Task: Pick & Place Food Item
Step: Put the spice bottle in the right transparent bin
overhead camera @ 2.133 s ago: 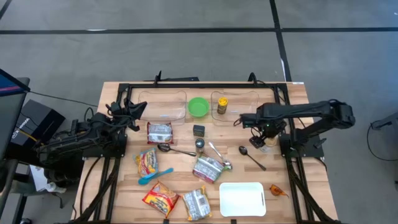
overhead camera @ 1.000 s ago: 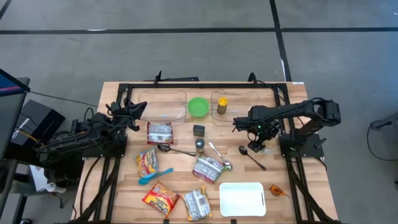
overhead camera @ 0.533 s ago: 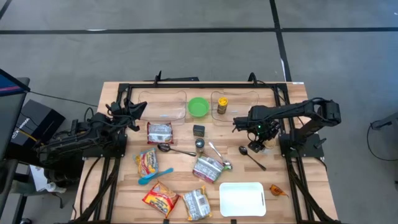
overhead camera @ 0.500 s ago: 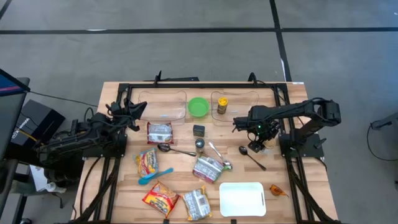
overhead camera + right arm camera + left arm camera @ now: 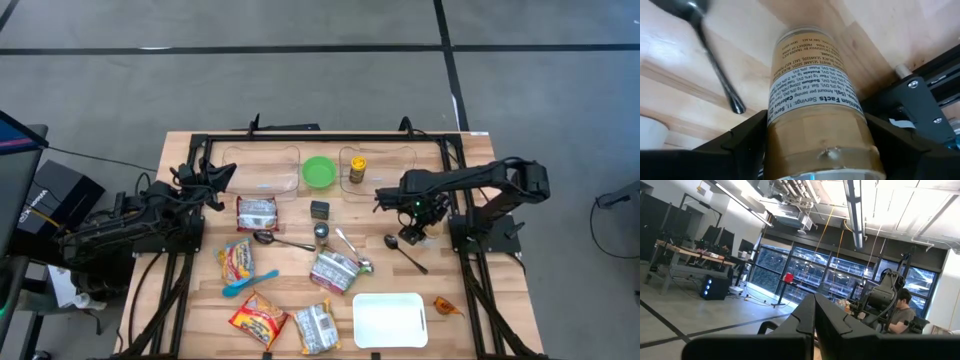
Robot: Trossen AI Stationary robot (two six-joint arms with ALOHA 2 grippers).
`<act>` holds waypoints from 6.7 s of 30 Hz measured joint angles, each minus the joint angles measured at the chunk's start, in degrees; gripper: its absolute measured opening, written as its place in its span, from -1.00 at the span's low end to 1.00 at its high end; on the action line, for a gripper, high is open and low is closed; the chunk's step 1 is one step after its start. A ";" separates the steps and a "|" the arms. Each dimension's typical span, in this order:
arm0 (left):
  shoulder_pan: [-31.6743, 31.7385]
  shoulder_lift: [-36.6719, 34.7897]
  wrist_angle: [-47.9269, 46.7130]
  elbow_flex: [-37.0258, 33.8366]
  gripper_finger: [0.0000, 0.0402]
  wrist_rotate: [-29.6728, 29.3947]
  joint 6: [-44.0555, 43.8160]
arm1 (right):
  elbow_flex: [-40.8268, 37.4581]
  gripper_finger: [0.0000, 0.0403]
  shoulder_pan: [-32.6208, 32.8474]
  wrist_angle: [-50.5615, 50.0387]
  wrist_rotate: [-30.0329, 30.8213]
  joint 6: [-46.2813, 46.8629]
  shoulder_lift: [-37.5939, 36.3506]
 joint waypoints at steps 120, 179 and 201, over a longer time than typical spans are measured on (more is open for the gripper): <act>0.00 -0.02 -0.26 0.00 -1.00 -0.02 0.04 | 45.21 0.42 -27.83 -5.09 13.35 -32.03 28.73; 0.00 -0.02 -0.21 -0.02 -1.00 -0.01 0.09 | 48.32 0.42 -35.21 -6.68 -5.01 -6.49 35.90; 0.02 -0.02 -0.20 -0.02 -1.00 -0.02 0.06 | 55.09 0.42 -34.89 -5.12 -3.04 -4.09 37.10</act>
